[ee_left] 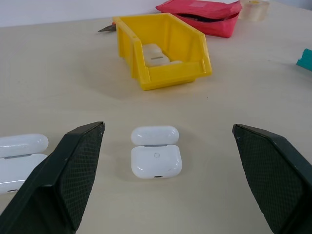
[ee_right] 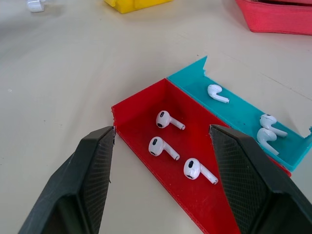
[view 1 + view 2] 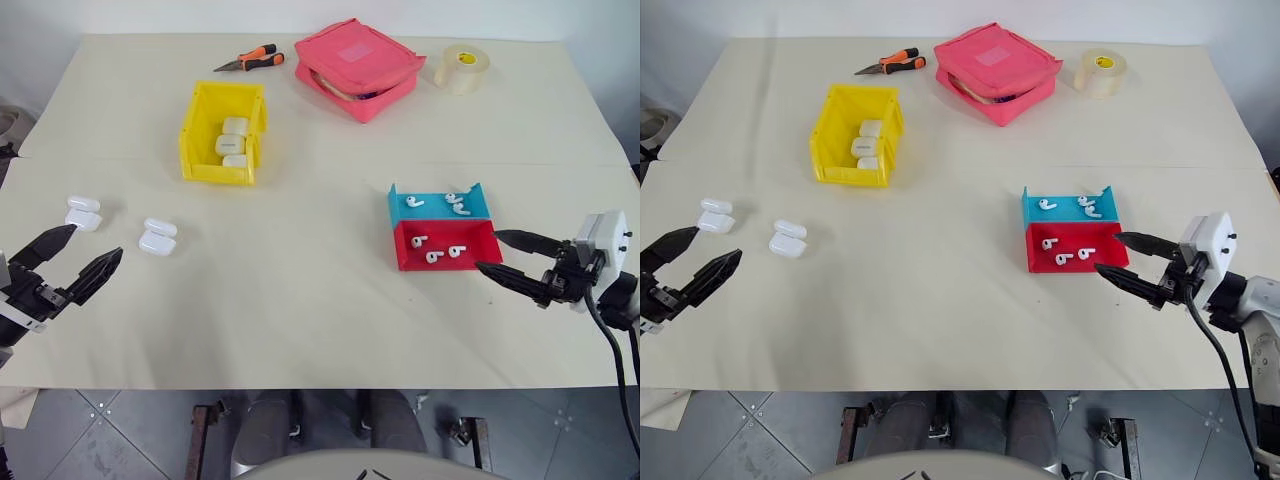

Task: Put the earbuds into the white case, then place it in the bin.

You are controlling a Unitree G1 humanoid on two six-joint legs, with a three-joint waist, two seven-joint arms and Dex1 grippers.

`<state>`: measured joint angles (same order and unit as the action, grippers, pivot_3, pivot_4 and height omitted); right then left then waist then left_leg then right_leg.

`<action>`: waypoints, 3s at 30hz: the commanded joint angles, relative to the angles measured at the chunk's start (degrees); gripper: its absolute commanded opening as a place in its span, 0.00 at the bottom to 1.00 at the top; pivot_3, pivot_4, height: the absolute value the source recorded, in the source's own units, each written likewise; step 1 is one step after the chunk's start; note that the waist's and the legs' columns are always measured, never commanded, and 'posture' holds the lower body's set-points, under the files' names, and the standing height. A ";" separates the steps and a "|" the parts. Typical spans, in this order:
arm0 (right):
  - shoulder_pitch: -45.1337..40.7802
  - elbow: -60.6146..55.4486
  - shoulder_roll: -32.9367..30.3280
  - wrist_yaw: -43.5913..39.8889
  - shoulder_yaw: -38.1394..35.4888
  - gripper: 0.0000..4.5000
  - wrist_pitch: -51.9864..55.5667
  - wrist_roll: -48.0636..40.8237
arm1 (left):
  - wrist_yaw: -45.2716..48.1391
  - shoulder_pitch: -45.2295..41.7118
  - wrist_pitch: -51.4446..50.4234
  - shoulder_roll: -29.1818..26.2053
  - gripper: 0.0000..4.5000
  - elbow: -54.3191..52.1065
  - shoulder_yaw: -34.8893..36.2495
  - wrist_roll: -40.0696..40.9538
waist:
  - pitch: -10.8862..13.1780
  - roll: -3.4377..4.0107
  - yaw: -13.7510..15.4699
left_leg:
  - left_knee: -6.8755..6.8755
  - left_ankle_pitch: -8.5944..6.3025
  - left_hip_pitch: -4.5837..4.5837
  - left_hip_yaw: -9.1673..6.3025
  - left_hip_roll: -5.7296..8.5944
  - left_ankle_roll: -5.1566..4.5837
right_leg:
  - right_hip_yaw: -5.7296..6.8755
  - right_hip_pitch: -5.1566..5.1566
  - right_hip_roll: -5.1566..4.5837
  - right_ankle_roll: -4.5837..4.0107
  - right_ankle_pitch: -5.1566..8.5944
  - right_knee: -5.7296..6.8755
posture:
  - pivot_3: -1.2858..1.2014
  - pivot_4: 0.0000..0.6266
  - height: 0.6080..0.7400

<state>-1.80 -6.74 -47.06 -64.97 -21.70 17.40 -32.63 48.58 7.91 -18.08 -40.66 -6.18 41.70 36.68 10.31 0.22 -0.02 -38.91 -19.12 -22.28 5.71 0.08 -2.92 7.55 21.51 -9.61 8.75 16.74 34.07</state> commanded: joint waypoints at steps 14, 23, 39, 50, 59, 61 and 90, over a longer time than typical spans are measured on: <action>-7.47 -0.58 -0.23 0.54 2.75 0.71 -0.21 -0.75 | -7.75 0.47 -2.75 -0.98 0.99 -5.96 -1.42 -2.21 | 0.00 0.01 -0.03 | 0.00 0.03 0.00 0.00 0.00 -0.05 | 0.00 0.00 0.00 0.00 0.00 0.00 | 0.52 0.24 1.00; -16.82 6.06 -0.26 -3.44 7.88 0.71 -0.78 0.25 | -11.92 10.65 -18.47 -1.62 0.99 -18.46 5.06 2.97 | 0.05 0.01 -0.26 | 0.01 0.02 -0.02 -0.01 -0.03 -0.04 | -0.04 0.01 0.02 -0.01 0.00 -0.05 | 0.52 0.24 1.00; -26.30 12.96 1.20 -10.24 14.17 0.71 -0.24 1.34 | -12.36 24.70 -17.78 5.33 0.99 -26.70 17.49 5.55 | 0.08 0.05 0.07 | -0.08 -0.20 -0.03 -0.11 -0.17 0.35 | -0.16 0.02 -0.18 -0.27 0.12 -0.22 | 0.52 0.24 1.00; -18.66 4.45 2.73 -7.12 12.28 0.71 0.34 -0.02 | -18.83 5.77 -21.71 -4.42 0.99 -19.03 0.02 -0.83 | 0.09 0.07 -0.03 | -0.04 -0.06 -0.04 -0.12 -0.20 0.15 | 0.07 0.02 0.17 -0.36 0.06 0.06 | 0.52 0.24 1.00; -16.34 3.05 2.88 -4.52 11.28 0.71 0.04 -0.39 | -22.51 -11.59 -36.69 -13.75 0.99 -11.36 -15.09 -3.12 | 0.13 0.05 0.11 | -0.06 -0.01 -0.01 -0.01 -0.14 0.07 | 0.10 0.05 0.22 -0.30 0.03 0.18 | 0.52 0.24 1.00; -16.22 2.94 2.92 -4.36 11.33 0.71 0.04 -0.39 | -22.17 -15.37 -39.55 -15.16 0.99 -10.05 -18.80 -3.63 | 0.13 0.05 0.14 | -0.07 0.02 -0.01 -0.04 -0.11 0.06 | 0.09 0.07 0.22 -0.31 0.03 0.25 | 0.52 0.24 1.00; -15.55 1.79 2.92 -2.66 11.44 0.71 0.09 -0.09 | -19.45 -41.85 -57.44 -17.29 0.99 7.28 -41.84 -12.64 | 0.29 -0.15 0.09 | -0.11 0.17 -0.01 0.01 -0.08 0.11 | -0.01 0.12 0.32 -0.30 0.03 0.37 | 0.52 0.24 1.00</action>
<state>-16.98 -3.12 -43.98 -67.78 -9.22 17.81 -32.15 28.75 -32.92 -76.53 -58.19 0.81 -0.29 25.30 10.60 0.08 0.06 -39.02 -18.95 -22.29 5.72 0.00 -2.81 7.54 21.63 -9.29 8.46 16.78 34.45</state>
